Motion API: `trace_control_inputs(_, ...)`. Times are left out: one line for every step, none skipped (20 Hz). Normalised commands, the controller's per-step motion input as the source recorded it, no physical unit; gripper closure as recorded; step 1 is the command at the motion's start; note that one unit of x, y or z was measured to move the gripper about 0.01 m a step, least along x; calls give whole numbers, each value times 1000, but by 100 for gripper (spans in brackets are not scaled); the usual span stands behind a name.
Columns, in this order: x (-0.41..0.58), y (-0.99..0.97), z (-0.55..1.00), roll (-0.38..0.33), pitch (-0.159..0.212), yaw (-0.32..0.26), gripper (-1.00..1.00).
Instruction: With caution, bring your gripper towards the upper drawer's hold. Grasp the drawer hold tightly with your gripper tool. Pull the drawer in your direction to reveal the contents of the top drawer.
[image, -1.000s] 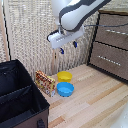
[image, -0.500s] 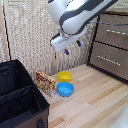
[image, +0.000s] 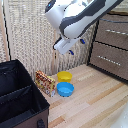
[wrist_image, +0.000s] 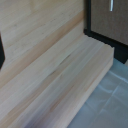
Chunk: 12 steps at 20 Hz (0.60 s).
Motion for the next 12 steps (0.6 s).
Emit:
trace_control_inputs(166,0,29,-371,-2,115,-100)
trace_control_inputs(169,0,23,-371,-10,117,-100)
trace_control_inputs(174,0,23,-371,-10,117,-100)
trace_control_inputs(186,0,17,-370,-16,117,-100)
trace_control_inputs(186,0,17,-369,-26,120,-100)
trace_control_inputs(191,0,14,-368,-27,120,-100)
trace_control_inputs(203,0,17,-366,-30,120,-100)
trace_control_inputs(234,0,17,-359,-38,119,-100)
trace_control_inputs(283,0,26,-357,-42,109,-100)
trace_control_inputs(349,0,34,-355,-36,93,-100)
trace_control_inputs(383,0,57,-350,-29,85,-100)
trace_control_inputs(409,0,100,-342,-15,74,-100)
